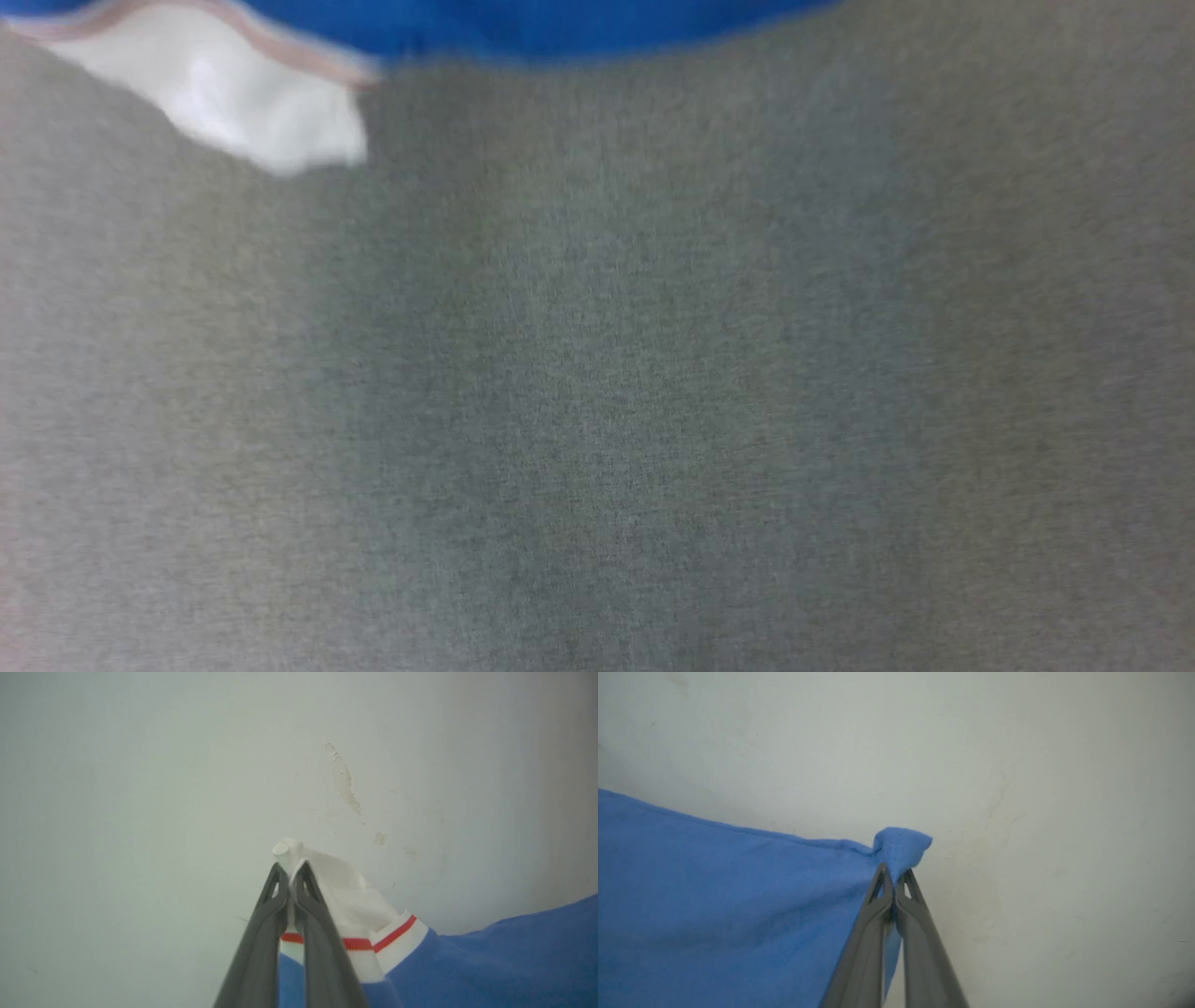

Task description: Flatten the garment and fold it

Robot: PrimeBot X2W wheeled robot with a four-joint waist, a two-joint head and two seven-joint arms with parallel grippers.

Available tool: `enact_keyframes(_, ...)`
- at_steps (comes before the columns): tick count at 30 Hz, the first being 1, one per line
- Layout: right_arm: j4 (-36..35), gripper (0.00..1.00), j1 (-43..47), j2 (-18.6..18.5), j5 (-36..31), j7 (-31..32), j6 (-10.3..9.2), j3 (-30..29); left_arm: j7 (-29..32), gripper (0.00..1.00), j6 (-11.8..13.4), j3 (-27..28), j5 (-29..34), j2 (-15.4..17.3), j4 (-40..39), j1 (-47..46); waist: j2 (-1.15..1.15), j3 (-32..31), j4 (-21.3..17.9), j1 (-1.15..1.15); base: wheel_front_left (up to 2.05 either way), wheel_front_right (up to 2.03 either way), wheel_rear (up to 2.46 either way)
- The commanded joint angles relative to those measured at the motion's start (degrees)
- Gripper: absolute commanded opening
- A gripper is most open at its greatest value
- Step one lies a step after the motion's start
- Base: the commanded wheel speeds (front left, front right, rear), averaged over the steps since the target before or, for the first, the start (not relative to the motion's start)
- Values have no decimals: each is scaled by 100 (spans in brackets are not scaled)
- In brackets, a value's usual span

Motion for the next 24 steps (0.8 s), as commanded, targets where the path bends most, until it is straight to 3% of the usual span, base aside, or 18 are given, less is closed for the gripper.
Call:
enact_keyframes(1, 38, 0, -142, -16, -84, -96, -4, -12, -101, 0, -34, 35, 2, -31, 39, -166, 0, 735, 72, -3, 0, 0, 0)
enact_keyframes(14, 395, 0, -375, -462, -421, -904, -4, 350, -1338, 0, -78, 73, -116, -234, 199, -148, 0, 1617, 292, -3, 0, 0, 0)
enact_keyframes(24, 316, 0, -28, -769, 280, -1306, -4, 1130, -1602, 0, -69, 318, -575, 53, -639, 913, 0, 1730, 342, -3, 0, 0, 0)
